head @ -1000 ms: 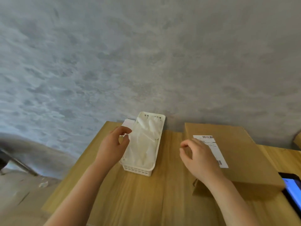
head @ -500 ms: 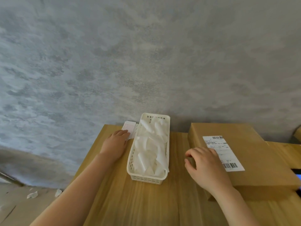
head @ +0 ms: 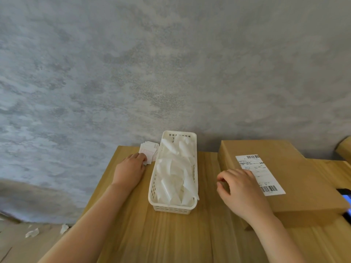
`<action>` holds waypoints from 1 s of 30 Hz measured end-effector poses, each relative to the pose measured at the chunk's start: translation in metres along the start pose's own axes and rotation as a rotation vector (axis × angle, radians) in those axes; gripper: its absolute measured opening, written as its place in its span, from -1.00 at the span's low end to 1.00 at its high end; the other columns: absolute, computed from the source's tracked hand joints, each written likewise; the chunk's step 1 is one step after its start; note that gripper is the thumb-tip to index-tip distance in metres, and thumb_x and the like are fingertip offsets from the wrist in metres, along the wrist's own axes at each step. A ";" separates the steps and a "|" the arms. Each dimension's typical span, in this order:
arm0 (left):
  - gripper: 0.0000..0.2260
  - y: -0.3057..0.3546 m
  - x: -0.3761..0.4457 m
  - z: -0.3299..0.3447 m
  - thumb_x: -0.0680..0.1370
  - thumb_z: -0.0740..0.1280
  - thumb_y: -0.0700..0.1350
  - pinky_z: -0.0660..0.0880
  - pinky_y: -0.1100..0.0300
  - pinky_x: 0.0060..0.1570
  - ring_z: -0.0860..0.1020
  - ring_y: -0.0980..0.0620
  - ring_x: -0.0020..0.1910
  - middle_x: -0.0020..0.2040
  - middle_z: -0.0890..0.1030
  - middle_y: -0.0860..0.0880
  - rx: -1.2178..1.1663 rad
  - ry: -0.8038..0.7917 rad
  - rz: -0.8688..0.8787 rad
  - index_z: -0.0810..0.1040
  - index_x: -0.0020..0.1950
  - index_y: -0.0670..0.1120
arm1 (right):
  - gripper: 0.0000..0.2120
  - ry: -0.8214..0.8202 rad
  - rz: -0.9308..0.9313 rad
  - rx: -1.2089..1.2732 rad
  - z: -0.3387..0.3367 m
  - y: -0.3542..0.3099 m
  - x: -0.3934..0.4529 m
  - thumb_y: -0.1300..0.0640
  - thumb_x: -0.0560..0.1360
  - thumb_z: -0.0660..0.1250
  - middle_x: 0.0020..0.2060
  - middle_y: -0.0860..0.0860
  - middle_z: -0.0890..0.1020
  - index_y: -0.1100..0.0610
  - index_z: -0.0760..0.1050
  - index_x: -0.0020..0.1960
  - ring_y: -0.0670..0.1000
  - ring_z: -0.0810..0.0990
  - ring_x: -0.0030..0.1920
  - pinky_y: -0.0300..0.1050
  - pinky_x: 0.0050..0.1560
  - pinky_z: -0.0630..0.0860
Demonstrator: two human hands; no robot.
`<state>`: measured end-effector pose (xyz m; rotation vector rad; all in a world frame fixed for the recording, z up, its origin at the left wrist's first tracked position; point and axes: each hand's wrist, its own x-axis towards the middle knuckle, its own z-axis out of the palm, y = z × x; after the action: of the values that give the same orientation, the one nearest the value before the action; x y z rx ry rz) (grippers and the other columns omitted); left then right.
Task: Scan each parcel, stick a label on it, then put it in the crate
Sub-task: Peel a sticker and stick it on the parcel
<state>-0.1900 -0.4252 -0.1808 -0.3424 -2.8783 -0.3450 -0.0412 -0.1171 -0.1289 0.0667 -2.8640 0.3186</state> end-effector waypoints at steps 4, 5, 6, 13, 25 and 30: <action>-0.79 -0.002 -0.006 -0.008 0.65 0.21 -0.08 0.55 0.10 -0.13 0.59 0.00 0.01 0.07 0.66 0.02 -0.107 0.094 -0.005 0.61 0.17 -0.03 | -0.96 0.012 -0.002 0.005 0.000 0.000 0.000 0.01 0.53 0.30 -0.16 -0.25 0.55 -0.07 0.53 -0.07 -0.15 0.51 -0.06 -0.17 0.18 0.30; -0.80 -0.002 -0.007 -0.011 0.65 0.23 -0.08 0.54 0.09 -0.15 0.60 -0.02 -0.01 0.05 0.67 0.01 -0.150 0.138 -0.012 0.63 0.16 -0.04 | -0.96 0.011 -0.002 0.004 0.000 0.000 0.000 0.01 0.52 0.30 -0.16 -0.25 0.56 -0.07 0.53 -0.07 -0.14 0.52 -0.06 -0.17 0.18 0.30; -0.80 -0.002 -0.008 -0.015 0.65 0.24 -0.08 0.52 0.11 -0.18 0.61 -0.03 -0.03 0.03 0.67 0.00 -0.200 0.185 -0.028 0.64 0.16 -0.05 | -0.96 0.011 -0.004 0.001 0.000 -0.001 0.000 0.01 0.52 0.31 -0.17 -0.25 0.56 -0.07 0.53 -0.07 -0.13 0.52 -0.06 -0.16 0.18 0.31; -0.89 0.015 -0.017 -0.065 0.60 0.33 -0.15 0.38 0.37 -0.19 0.52 0.19 -0.13 -0.05 0.62 0.07 -0.564 0.436 -0.169 0.65 0.04 -0.06 | -0.95 0.007 -0.031 0.029 -0.004 -0.003 -0.002 0.01 0.52 0.30 -0.17 -0.23 0.57 -0.07 0.54 -0.08 -0.14 0.53 -0.07 -0.13 0.22 0.33; -0.81 0.161 -0.078 -0.094 0.54 0.36 -0.23 0.40 0.45 -0.04 0.52 0.21 -0.01 -0.05 0.51 0.16 -0.705 0.419 0.268 0.64 0.02 0.05 | -0.87 0.069 0.096 1.048 -0.038 0.003 -0.020 0.18 0.60 0.30 -0.23 0.00 0.71 0.11 0.62 -0.02 0.00 0.69 -0.12 -0.10 -0.01 0.60; -0.79 0.210 -0.096 -0.063 0.54 0.31 -0.18 0.49 0.24 -0.03 0.51 0.15 0.01 0.01 0.51 0.14 -0.668 0.364 0.503 0.65 0.11 0.01 | -0.68 -0.036 0.264 1.327 -0.060 0.011 -0.034 0.01 0.60 0.21 -0.23 0.11 0.72 0.20 0.64 -0.07 0.06 0.70 -0.13 -0.16 -0.05 0.61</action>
<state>-0.0332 -0.2623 -0.1016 -0.9677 -2.1485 -1.1223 0.0061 -0.0924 -0.0841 -0.0640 -2.1404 2.1411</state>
